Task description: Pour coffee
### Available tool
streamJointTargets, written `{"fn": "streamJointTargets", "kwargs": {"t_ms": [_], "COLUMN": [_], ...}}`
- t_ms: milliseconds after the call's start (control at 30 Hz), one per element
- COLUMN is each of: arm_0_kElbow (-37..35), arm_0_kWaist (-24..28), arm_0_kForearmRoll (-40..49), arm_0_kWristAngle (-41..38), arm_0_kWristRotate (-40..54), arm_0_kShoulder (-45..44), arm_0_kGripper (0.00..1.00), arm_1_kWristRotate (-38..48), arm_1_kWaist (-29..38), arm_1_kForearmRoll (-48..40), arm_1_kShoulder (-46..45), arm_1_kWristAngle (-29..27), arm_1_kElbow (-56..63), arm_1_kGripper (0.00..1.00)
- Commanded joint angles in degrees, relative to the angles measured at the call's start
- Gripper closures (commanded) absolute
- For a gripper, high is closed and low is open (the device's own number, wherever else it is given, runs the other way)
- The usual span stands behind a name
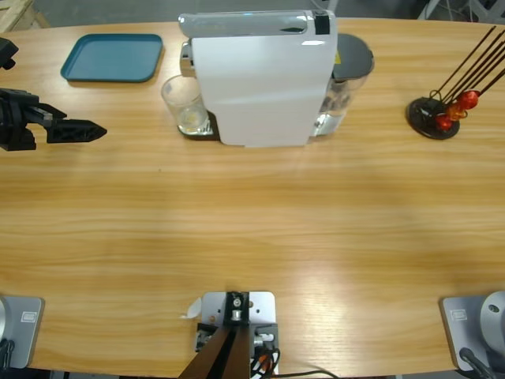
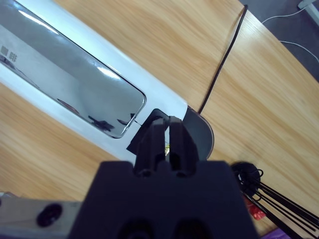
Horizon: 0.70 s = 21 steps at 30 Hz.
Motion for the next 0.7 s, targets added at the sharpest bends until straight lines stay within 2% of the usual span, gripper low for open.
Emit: {"fn": "streamJointTargets", "kwargs": {"t_ms": [33,700], "arm_0_kElbow": [1.66,1.66], "arm_0_kWaist": [-0.48,-0.48], "arm_0_kForearmRoll": [-0.68,-0.72], "arm_0_kWristAngle": [-0.54,-0.54], "arm_0_kWristRotate": [0.72,0.72], "arm_0_kShoulder": [1.91,1.91], "arm_0_kGripper": [0.036,0.036], "arm_1_kWristRotate": [0.22,0.99], "arm_1_kWaist": [0.59,1.12], "arm_1_kForearmRoll": [0.12,-2.01], "arm_1_kShoulder": [2.96,2.54], "arm_1_kWristAngle": [0.08,0.43], "arm_1_kElbow": [1.04,4.45], "arm_1_kGripper": [1.000,1.000]}}
